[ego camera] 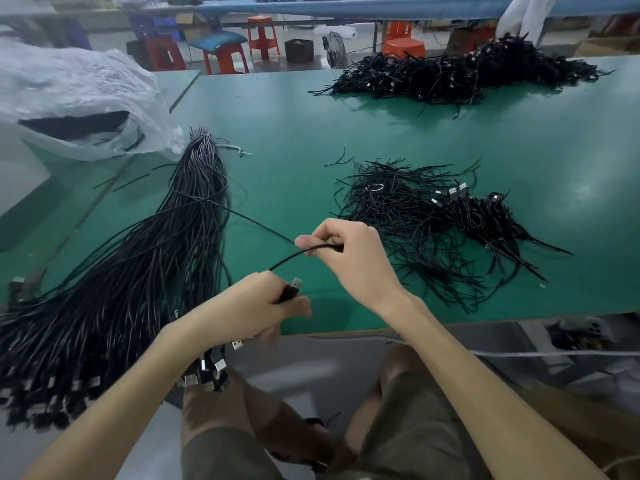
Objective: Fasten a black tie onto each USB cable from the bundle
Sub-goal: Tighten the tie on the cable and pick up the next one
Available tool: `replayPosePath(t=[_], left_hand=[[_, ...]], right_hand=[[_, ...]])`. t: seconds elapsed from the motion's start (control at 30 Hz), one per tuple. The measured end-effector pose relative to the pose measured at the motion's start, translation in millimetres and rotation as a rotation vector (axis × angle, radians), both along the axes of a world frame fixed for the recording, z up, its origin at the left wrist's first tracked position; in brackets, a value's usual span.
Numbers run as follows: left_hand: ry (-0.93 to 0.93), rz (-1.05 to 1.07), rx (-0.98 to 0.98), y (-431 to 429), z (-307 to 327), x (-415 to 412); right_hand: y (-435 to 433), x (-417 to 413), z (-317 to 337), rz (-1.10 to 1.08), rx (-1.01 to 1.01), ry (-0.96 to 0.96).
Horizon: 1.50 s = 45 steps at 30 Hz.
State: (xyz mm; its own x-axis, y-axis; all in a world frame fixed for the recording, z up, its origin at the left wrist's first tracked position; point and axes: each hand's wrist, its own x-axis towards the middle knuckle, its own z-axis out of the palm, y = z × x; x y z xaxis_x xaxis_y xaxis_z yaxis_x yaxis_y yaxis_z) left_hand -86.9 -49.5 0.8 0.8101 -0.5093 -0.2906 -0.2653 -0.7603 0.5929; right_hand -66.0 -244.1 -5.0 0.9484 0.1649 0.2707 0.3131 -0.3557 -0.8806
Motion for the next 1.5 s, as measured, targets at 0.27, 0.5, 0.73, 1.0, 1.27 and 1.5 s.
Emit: replayPosePath(t=[0.27, 0.5, 0.73, 1.0, 1.27, 1.5], left_hand=[[-0.088, -0.016, -0.275, 1, -4, -1], [-0.079, -0.003, -0.443, 1, -7, 2], [-0.205, 0.072, -0.373, 1, -14, 4], [-0.189, 0.132, -0.371, 2, -15, 1], [-0.113, 0.307, -0.714, 8, -14, 7], [0.347, 0.325, -1.348, -5, -6, 10]], right_hand=[[6, 0, -2, 0.033, 0.104, 0.094], [12, -6, -2, 0.204, 0.176, 0.167], [7, -8, -8, 0.181, 0.252, 0.199], [12, -14, -11, 0.163, 0.228, 0.146], [16, -24, -4, 0.196, 0.135, 0.020], [43, -37, -24, 0.205, 0.146, 0.026]])
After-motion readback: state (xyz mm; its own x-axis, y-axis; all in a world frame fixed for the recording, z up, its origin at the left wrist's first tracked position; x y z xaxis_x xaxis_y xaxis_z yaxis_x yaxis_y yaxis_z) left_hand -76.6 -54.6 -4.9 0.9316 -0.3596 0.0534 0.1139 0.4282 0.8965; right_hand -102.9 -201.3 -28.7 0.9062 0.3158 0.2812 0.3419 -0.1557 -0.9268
